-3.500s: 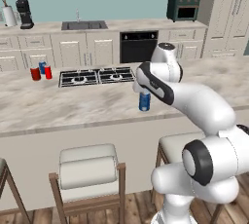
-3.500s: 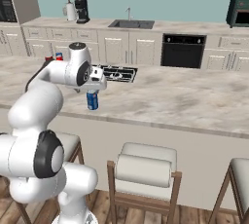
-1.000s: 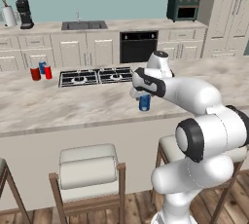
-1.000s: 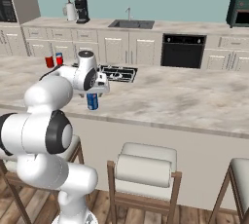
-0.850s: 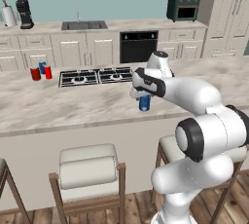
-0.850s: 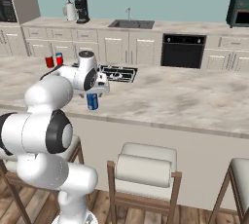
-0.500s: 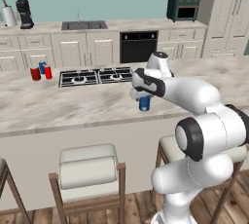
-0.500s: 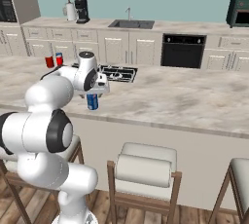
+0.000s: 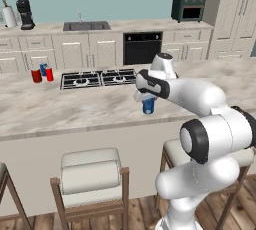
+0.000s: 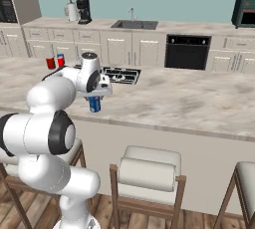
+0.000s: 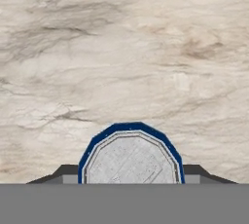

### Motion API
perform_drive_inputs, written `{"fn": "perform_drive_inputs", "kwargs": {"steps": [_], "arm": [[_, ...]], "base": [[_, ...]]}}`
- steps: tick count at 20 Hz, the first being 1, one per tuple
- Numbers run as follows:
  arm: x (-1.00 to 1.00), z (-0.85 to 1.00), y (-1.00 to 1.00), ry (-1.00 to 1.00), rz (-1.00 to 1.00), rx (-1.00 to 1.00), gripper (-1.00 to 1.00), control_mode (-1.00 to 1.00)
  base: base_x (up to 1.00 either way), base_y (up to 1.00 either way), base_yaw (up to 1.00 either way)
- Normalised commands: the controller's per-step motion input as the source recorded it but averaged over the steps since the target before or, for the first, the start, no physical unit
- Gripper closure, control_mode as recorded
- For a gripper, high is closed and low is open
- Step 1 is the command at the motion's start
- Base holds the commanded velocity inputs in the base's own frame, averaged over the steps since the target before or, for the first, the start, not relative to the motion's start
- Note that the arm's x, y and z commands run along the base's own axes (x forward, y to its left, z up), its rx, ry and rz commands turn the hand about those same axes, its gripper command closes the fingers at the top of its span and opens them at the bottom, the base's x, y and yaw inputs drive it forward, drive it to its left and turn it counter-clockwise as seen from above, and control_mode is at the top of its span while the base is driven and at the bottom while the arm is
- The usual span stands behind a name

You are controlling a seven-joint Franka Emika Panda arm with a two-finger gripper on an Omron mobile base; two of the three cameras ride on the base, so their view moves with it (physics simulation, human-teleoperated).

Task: Four empty soda cans are scattered around the kitchen. Gather all the cans and cluster them next to the stove for recycling.

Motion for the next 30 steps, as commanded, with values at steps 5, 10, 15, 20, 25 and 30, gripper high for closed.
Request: {"fn": "perform_drive_inputs", "kwargs": {"steps": [5, 10, 15, 20, 25, 30], "arm": [[-0.25, 0.10, 0.02, 0.00, 0.03, -0.01, 1.00, -1.00], [-0.43, 0.21, 0.08, 0.00, 0.00, 0.00, 1.00, -1.00], [-0.45, 0.24, 0.06, 0.00, 0.00, 0.00, 1.00, -1.00], [-0.45, 0.21, 0.05, 0.00, 0.00, 0.00, 1.00, -1.00], [-0.45, 0.13, 0.01, 0.00, 0.00, -0.01, 1.00, -1.00], [-0.45, 0.12, 0.00, 0.00, 0.00, 0.00, 1.00, -1.00]], "base": [[0.00, 0.00, 0.00], [0.00, 0.00, 0.00], [0.00, 0.00, 0.00], [0.00, 0.00, 0.00], [0.00, 0.00, 0.00], [0.00, 0.00, 0.00]]}}
